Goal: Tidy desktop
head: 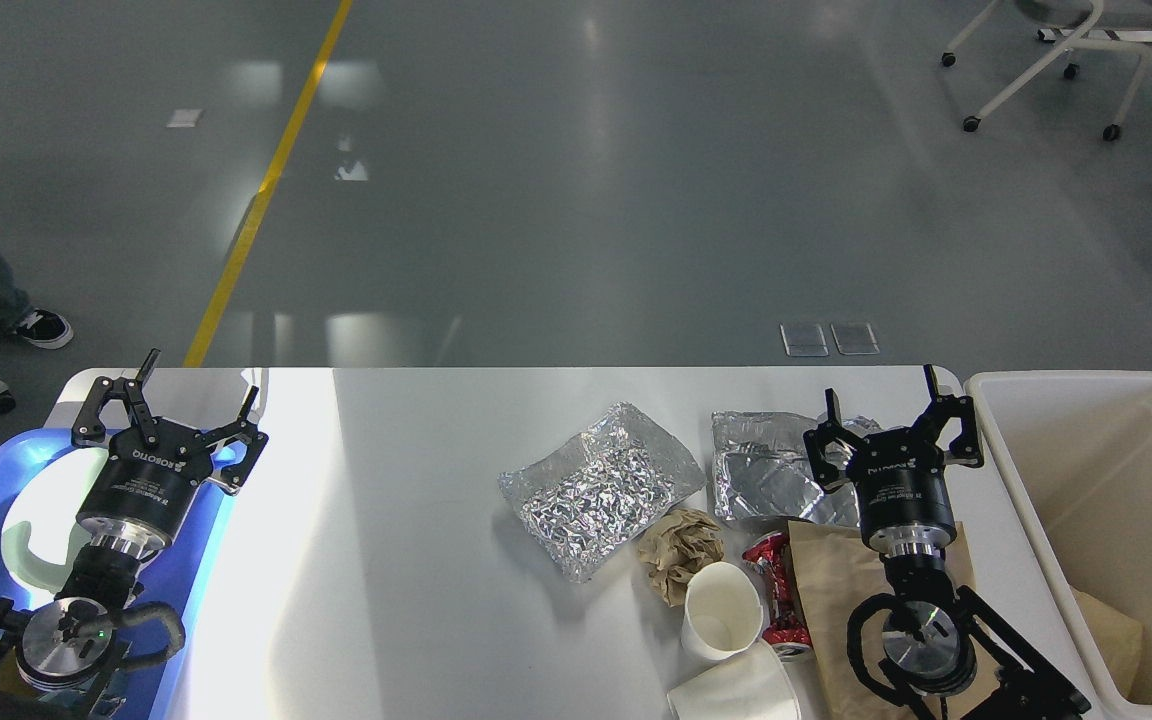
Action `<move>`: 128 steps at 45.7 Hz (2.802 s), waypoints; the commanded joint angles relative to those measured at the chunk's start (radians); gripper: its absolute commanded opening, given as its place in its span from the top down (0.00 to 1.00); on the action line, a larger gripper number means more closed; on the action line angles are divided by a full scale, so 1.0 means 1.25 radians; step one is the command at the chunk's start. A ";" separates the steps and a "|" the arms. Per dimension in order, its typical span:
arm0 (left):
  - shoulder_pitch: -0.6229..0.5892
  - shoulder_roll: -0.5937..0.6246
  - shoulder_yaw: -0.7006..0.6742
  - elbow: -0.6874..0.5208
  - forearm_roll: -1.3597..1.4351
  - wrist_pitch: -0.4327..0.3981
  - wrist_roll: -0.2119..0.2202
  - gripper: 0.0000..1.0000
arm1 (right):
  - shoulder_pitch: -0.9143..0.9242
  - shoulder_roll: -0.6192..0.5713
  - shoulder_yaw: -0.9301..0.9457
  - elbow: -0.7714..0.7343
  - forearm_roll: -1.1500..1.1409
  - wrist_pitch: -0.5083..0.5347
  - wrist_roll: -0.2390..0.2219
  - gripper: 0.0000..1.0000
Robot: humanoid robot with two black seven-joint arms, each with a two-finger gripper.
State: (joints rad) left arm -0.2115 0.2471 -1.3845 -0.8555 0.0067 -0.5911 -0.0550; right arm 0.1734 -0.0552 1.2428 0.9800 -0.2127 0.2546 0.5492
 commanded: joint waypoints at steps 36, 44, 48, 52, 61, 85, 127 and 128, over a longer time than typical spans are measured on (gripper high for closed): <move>-0.010 -0.009 -0.045 0.003 -0.007 0.000 -0.005 0.03 | 0.000 0.000 0.000 -0.001 0.000 0.000 0.000 0.00; -0.020 -0.007 -0.046 0.002 -0.008 -0.002 -0.005 0.03 | 0.000 0.000 0.000 -0.001 0.000 0.000 0.000 0.00; -0.021 -0.010 -0.036 0.002 -0.003 -0.011 -0.006 0.03 | 0.000 0.000 0.001 -0.001 0.000 0.000 0.000 0.00; -0.016 -0.021 -0.030 0.003 -0.002 -0.024 -0.005 0.03 | 0.000 0.000 0.000 -0.001 0.000 0.000 0.000 0.00; -0.019 -0.087 -0.029 0.018 -0.005 -0.024 -0.005 0.03 | 0.001 0.000 0.001 -0.001 0.000 0.000 0.000 0.00; -0.022 -0.100 -0.029 0.024 0.007 -0.024 -0.005 0.03 | 0.001 0.000 0.000 -0.001 0.000 0.000 0.000 0.00; -0.032 -0.096 -0.064 0.030 0.342 -0.003 -0.296 0.03 | 0.000 0.000 0.001 -0.001 0.001 0.000 0.000 0.00; -0.032 -0.096 -0.064 0.030 0.342 -0.003 -0.296 0.03 | 0.000 0.000 0.000 -0.001 0.000 0.000 0.000 0.00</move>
State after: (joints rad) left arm -0.2506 0.1288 -1.4659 -0.8176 0.4350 -0.5991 -0.4228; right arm 0.1734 -0.0552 1.2427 0.9787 -0.2126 0.2546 0.5492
